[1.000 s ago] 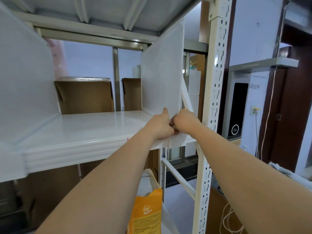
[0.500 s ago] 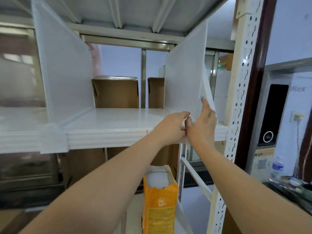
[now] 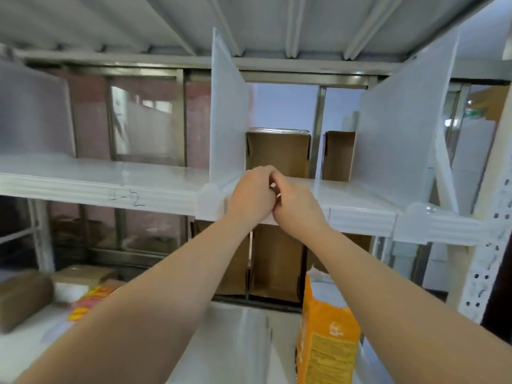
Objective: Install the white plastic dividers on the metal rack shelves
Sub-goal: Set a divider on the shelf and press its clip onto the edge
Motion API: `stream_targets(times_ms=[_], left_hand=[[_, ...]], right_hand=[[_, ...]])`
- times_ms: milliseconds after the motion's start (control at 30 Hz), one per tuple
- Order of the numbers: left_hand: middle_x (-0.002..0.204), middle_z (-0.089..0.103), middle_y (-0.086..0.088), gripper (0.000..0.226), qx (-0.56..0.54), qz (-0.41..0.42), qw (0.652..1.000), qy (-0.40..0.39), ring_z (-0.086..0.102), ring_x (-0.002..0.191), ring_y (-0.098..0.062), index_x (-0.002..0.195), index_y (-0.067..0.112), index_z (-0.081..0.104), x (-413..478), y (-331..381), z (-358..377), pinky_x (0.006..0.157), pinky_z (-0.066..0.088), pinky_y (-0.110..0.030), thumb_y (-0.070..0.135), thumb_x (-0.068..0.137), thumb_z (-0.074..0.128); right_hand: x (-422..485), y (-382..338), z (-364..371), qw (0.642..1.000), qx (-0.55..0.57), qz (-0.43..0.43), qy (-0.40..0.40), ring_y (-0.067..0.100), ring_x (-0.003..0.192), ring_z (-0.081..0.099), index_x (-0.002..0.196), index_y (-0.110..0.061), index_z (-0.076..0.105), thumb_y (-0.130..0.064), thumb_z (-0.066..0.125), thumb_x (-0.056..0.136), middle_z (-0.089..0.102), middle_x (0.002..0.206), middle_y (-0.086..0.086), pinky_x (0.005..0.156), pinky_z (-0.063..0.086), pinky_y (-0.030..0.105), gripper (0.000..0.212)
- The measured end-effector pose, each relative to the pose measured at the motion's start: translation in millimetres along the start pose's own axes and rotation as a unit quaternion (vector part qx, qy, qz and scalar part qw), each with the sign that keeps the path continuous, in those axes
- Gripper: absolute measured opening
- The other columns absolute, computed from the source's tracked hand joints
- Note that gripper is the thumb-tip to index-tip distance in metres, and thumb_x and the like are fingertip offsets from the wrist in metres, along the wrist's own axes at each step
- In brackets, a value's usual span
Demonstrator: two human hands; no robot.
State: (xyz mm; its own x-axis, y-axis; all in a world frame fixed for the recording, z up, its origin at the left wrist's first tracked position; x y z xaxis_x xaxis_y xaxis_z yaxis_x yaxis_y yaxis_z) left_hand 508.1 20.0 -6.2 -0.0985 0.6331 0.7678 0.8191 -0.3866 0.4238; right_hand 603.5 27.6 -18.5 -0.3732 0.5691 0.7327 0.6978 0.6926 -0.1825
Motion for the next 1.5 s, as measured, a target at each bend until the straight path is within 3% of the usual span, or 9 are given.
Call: stream_targets(times_ms=[167, 367, 533, 733, 900, 1067, 1267, 1433, 1500], left_hand=[[0.099, 0.066, -0.005, 0.029, -0.004, -0.014, 0.998, 0.064, 0.059, 0.093, -0.020, 0.098, 0.011, 0.065, -8.3, -54.4, -71.2, 0.077, 0.044, -0.026, -0.003, 0.078, 0.050], [0.113, 0.062, 0.001, 0.029, 0.023, -0.114, 0.990, 0.078, 0.052, 0.093, -0.011, 0.108, 0.017, 0.062, -22.2, -147.3, -176.4, 0.077, 0.037, -0.022, 0.005, 0.087, 0.046], [0.119, 0.060, 0.003, 0.029, 0.064, -0.176, 0.980, 0.062, 0.056, 0.103, -0.014, 0.116, 0.019, 0.058, -45.8, -226.5, -251.0, 0.086, 0.045, -0.026, 0.007, 0.090, 0.049], [0.112, 0.064, -0.011, 0.031, 0.136, -0.223, 0.965, 0.018, 0.061, 0.101, -0.027, 0.119, 0.012, 0.055, -55.4, -288.4, -298.4, 0.085, 0.049, -0.033, 0.003, 0.095, 0.038], [0.117, 0.061, -0.015, 0.031, 0.227, -0.243, 0.943, -0.016, 0.059, 0.108, -0.031, 0.120, 0.004, 0.053, -45.6, -345.8, -333.4, 0.091, 0.047, -0.036, 0.001, 0.093, 0.038], [0.102, 0.065, -0.006, 0.024, 0.265, -0.269, 0.925, -0.044, 0.059, 0.093, -0.024, 0.111, 0.010, 0.055, -48.6, -420.9, -356.8, 0.074, 0.045, -0.031, 0.011, 0.089, 0.046], [0.133, 0.047, -0.008, 0.056, 0.345, -0.303, 0.888, 0.017, 0.039, 0.125, -0.029, 0.136, 0.019, 0.037, -44.1, -488.5, -401.5, 0.092, 0.043, -0.042, 0.006, 0.083, 0.048], [0.148, 0.028, -0.007, 0.081, 0.430, -0.258, 0.865, -0.032, 0.025, 0.136, -0.029, 0.147, 0.019, 0.017, -34.2, -543.3, -429.9, 0.102, 0.038, -0.043, 0.022, 0.083, 0.067], [0.151, 0.026, -0.005, 0.082, 0.466, -0.233, 0.851, -0.063, 0.022, 0.138, -0.028, 0.147, 0.023, 0.017, -29.8, -570.7, -443.0, 0.104, 0.037, -0.044, 0.025, 0.082, 0.068]], right_hand=[[23.6, -76.5, 31.4, 0.998, 0.035, -0.045, -0.016, 0.029, 0.077, 0.061, 0.131, -0.021, 0.040, -0.004, 0.045, 0.084, 0.066, 0.089, 0.010, 0.062, 0.049, 0.041, 0.050], [48.7, -180.7, 94.2, 0.994, 0.074, -0.049, -0.068, 0.027, 0.084, 0.061, 0.130, -0.028, 0.038, -0.016, 0.045, 0.091, 0.066, 0.097, 0.006, 0.071, 0.052, 0.043, 0.042], [62.5, -265.2, 158.4, 0.994, 0.063, -0.073, -0.059, 0.019, 0.081, 0.059, 0.130, -0.026, 0.041, -0.017, 0.049, 0.093, 0.066, 0.104, 0.001, 0.056, 0.040, 0.024, 0.039], [94.8, -354.1, 231.9, 0.989, 0.056, -0.123, -0.067, 0.023, 0.101, 0.060, 0.129, -0.020, 0.045, -0.022, 0.058, 0.086, 0.064, 0.113, 0.003, 0.078, 0.055, 0.037, 0.045], [124.5, -391.6, 270.9, 0.980, 0.039, -0.173, -0.090, 0.023, 0.106, 0.057, 0.128, -0.020, 0.049, -0.026, 0.057, 0.090, 0.061, 0.118, 0.003, 0.085, 0.050, 0.036, 0.039], [161.9, -405.2, 310.0, 0.963, 0.036, -0.255, -0.085, 0.019, 0.097, 0.053, 0.113, -0.019, 0.059, -0.028, 0.046, 0.094, 0.063, 0.108, 0.002, 0.082, 0.047, 0.032, 0.025], [211.6, -447.5, 351.0, 0.947, 0.058, -0.300, -0.102, 0.021, 0.100, 0.051, 0.110, -0.018, 0.059, -0.026, 0.045, 0.091, 0.061, 0.108, 0.003, 0.079, 0.045, 0.032, 0.025], [242.9, -478.7, 385.4, 0.959, -0.022, -0.256, -0.119, 0.027, 0.109, 0.046, 0.126, -0.021, 0.045, -0.019, 0.051, 0.085, 0.053, 0.119, 0.007, 0.084, 0.041, 0.037, 0.042], [256.1, -488.1, 397.2, 0.960, -0.059, -0.241, -0.129, 0.029, 0.114, 0.045, 0.131, -0.022, 0.039, -0.032, 0.059, 0.084, 0.051, 0.125, 0.009, 0.087, 0.040, 0.039, 0.052]])
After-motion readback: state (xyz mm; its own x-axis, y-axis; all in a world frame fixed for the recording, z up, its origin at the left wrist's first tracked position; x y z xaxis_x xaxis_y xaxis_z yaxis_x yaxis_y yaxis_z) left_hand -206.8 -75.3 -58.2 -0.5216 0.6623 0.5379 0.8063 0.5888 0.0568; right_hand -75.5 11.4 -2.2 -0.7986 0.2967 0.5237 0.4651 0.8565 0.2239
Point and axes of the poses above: each hand's wrist, its own x-axis towards the middle knuckle, its own z-axis out of the palm, y = z × x, the point moved 1 cm from there along x, towards the middle knuckle
